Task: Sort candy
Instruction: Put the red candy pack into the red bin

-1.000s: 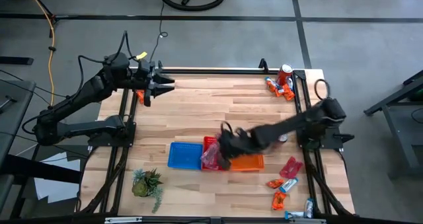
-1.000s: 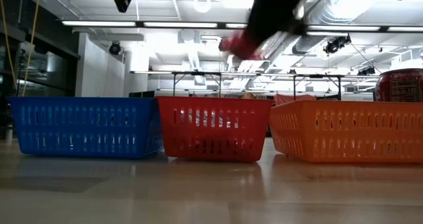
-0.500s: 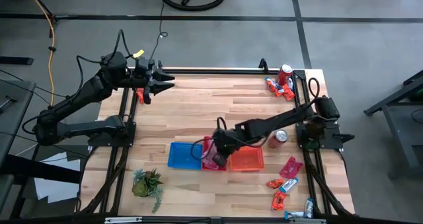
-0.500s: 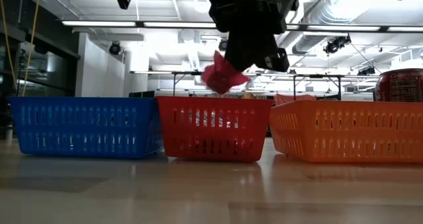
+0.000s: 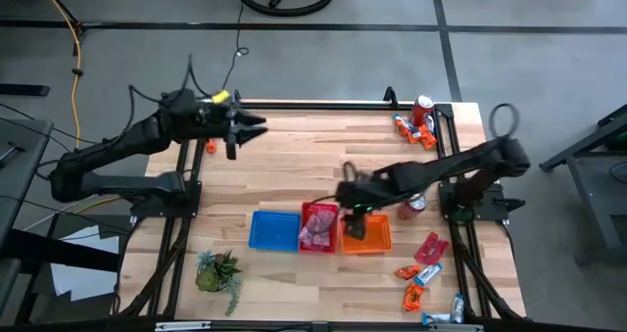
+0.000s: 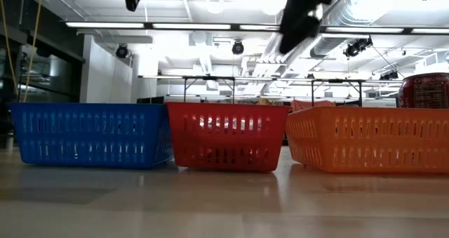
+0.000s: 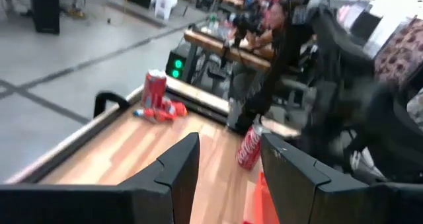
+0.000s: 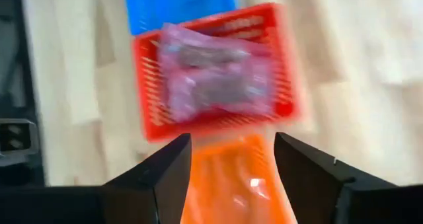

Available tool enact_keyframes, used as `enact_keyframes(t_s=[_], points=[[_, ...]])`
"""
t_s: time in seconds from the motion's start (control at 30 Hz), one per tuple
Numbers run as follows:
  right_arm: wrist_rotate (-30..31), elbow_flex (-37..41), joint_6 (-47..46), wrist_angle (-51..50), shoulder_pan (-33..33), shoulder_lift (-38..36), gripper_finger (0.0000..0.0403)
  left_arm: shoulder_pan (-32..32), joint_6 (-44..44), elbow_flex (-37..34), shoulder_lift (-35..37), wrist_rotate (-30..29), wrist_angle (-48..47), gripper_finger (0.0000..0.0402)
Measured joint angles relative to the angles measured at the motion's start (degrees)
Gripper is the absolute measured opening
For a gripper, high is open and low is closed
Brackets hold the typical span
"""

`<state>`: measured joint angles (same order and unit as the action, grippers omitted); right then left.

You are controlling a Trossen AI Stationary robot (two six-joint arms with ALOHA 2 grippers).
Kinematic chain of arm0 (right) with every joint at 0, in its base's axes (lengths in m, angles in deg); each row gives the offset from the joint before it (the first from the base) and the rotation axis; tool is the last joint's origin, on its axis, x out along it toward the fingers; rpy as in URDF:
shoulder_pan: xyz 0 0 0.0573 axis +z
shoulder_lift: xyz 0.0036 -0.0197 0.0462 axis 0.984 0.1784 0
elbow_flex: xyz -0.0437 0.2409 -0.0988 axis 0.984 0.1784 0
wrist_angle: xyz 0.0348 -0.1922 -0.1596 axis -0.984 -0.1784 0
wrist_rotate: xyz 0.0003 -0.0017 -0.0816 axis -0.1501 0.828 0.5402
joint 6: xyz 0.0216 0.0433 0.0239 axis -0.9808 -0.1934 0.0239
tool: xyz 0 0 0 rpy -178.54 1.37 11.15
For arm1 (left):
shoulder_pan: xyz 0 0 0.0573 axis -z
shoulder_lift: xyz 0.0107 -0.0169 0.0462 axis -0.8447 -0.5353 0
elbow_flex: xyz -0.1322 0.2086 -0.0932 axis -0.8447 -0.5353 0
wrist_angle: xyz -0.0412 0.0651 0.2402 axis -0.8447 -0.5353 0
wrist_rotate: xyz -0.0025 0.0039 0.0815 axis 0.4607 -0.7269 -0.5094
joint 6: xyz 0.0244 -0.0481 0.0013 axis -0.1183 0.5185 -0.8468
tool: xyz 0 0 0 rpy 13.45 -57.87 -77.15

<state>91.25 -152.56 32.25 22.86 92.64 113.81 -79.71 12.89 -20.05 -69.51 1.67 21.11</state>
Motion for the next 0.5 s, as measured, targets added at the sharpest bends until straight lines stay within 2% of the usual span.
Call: enact_keyframes(t_s=[0.17,0.3,0.4,0.5], points=[[7.4,6.4,-4.6,-5.1,1.7,-12.9,0.0213,10.4,2.9,0.0,-6.2,-10.7,0.1,0.0149],[10.8,13.0,-14.0,-4.5,4.9,-23.1,0.0213,15.8,5.2,1.4,-13.3,-13.5,-1.6,0.0149],[10.6,17.0,-20.8,-3.8,8.0,-28.9,0.0213,18.3,7.0,2.5,-17.0,-13.7,-1.6,0.0149],[6.9,20.5,-26.6,-1.4,11.4,-32.1,0.0213,19.7,7.3,3.4,-18.8,-13.7,-1.6,0.0149]])
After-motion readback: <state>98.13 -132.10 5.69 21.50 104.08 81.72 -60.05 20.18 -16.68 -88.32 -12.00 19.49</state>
